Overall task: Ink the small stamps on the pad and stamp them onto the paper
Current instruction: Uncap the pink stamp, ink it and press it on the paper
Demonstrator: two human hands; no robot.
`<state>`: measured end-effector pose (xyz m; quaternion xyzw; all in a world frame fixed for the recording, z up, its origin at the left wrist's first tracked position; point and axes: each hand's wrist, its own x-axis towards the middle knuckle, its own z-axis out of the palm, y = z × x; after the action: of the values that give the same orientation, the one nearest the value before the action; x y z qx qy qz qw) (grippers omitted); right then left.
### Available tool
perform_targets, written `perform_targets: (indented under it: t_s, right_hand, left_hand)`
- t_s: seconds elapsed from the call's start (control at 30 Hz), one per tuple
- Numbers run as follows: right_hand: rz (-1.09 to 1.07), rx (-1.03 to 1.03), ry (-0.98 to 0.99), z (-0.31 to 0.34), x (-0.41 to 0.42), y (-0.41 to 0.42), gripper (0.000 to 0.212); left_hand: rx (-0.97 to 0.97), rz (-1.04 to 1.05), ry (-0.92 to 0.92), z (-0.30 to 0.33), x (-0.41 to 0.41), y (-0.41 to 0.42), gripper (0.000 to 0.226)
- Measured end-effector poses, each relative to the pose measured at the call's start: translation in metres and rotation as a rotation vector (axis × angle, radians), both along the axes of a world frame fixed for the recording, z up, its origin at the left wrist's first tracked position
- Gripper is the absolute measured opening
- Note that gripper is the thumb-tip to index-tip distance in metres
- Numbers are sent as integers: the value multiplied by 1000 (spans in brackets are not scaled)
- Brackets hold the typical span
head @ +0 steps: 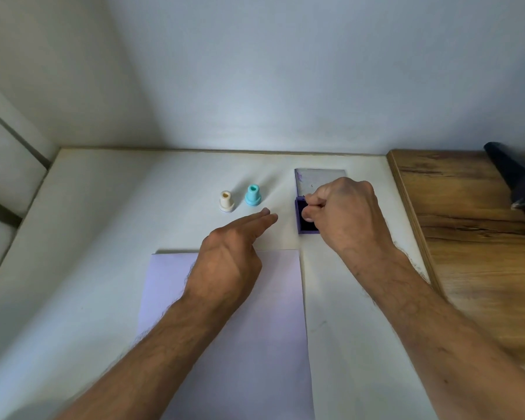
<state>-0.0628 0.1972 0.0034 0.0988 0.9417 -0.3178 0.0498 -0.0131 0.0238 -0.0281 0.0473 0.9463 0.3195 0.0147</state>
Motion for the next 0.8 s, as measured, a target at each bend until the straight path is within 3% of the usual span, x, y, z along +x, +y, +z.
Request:
perform_targets:
  t_s: [0.2, 0.33, 0.53, 0.67, 0.8]
  right_hand:
    - [-113, -142, -152, 4, -11, 2, 22]
    - [-53, -2, -10, 1, -4, 1, 16]
    - [-139, -188, -82, 1, -8, -1, 13]
    - [-83, -65, 9, -2, -2, -1, 15]
    - [-139, -102, -30, -1, -6, -1, 9]
  left_hand:
    - [-29, -27, 1, 3, 2, 3, 67]
    - [-30, -39, 0, 4, 3, 2, 68]
    - [-26, -31, -21, 3, 2, 1, 66]
    - [-15, -32, -39, 1, 3, 1, 64]
    - [5, -6, -7, -1, 2, -1, 65]
